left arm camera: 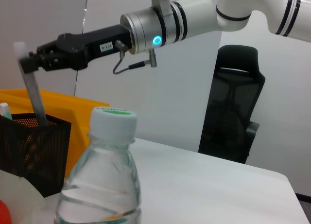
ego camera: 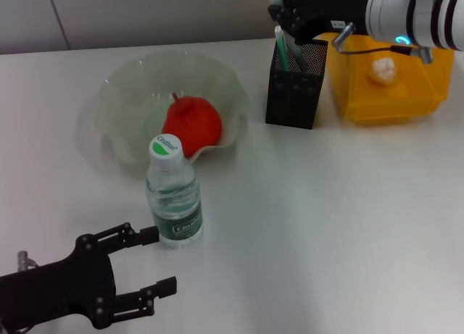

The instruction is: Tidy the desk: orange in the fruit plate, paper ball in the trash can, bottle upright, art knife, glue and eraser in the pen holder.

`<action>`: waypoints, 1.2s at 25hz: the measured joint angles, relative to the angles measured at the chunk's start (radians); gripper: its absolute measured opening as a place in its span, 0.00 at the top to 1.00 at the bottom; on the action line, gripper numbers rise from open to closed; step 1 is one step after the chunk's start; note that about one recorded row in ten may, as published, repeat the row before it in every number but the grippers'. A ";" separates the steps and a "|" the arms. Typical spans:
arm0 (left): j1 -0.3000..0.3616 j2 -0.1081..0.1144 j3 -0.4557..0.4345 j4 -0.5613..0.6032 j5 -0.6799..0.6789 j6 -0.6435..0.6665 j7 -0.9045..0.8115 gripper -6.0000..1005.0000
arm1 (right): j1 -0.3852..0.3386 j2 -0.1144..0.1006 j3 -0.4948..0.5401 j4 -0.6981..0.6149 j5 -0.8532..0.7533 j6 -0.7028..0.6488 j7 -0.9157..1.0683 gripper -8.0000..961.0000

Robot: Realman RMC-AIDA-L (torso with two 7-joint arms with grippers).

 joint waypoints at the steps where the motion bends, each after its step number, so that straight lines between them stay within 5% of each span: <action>1: 0.000 0.000 -0.002 0.000 0.000 0.000 -0.001 0.22 | 0.002 0.000 0.002 0.007 -0.002 0.003 0.003 0.85; 8: -0.002 0.001 -0.006 0.001 0.000 0.000 -0.004 0.22 | 0.004 -0.002 0.015 0.041 -0.004 0.004 0.011 0.85; 15: -0.007 0.002 -0.006 0.001 0.000 0.005 -0.010 0.22 | -0.021 -0.002 0.058 0.004 -0.004 -0.042 0.029 0.58; 19: -0.014 0.002 -0.004 0.001 0.000 0.008 -0.021 0.22 | -0.077 -0.002 0.118 -0.105 0.014 -0.194 0.064 0.43; 25: -0.041 0.005 0.002 0.001 0.007 0.013 -0.073 0.22 | -0.215 -0.002 0.201 -0.283 0.143 -0.498 0.041 0.36; 30: -0.054 0.008 0.003 0.001 0.014 0.044 -0.102 0.22 | -0.263 -0.002 0.328 -0.198 0.280 -0.777 -0.099 0.36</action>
